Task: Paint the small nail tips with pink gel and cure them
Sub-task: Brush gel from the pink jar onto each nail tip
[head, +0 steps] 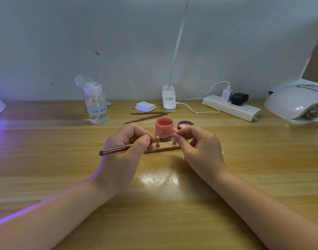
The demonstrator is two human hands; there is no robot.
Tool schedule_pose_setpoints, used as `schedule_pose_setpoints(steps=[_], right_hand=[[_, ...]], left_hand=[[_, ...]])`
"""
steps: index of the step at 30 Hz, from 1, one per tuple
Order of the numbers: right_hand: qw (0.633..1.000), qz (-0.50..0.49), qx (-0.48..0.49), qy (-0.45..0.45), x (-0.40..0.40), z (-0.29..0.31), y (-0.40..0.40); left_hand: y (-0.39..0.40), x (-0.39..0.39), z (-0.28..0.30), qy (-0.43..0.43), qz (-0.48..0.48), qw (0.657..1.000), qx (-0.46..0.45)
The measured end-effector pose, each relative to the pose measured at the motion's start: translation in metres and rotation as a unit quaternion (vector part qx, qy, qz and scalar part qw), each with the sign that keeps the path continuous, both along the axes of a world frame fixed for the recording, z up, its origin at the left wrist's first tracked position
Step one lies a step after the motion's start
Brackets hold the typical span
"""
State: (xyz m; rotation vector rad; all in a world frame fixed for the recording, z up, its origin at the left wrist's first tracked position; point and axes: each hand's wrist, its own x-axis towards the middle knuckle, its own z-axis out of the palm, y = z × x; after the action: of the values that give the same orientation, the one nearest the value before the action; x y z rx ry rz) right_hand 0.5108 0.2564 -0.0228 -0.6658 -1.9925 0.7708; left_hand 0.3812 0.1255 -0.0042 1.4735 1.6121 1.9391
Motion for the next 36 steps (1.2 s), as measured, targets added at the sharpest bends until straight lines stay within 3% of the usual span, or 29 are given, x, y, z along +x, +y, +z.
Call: schedule_pose_setpoints(steps=[6,17,24,31,36], right_hand=[[1.000,0.009,-0.021,0.005,-0.0005,0.0013,-0.0009],[0.999,0.025,-0.039,0.016,-0.0002,0.0037,-0.0015],[0.998,0.035,-0.047,0.023,-0.0001,0.0035,-0.0020],[0.999,0.027,-0.038,0.020,-0.0006,0.0032,-0.0016],[0.998,0.033,-0.042,0.021,0.0001,0.0038,-0.0032]], left_hand=[[0.0016,-0.0011,-0.0010,0.011,0.032,0.999,0.011],[0.0008,0.0009,-0.0005,0.007,0.000,1.000,0.019],[0.0021,-0.0029,-0.0012,0.015,0.051,0.999,0.010],[0.0015,-0.0001,-0.0014,0.008,0.020,1.000,0.022],[0.0040,-0.0074,-0.0031,0.016,0.075,0.997,0.004]])
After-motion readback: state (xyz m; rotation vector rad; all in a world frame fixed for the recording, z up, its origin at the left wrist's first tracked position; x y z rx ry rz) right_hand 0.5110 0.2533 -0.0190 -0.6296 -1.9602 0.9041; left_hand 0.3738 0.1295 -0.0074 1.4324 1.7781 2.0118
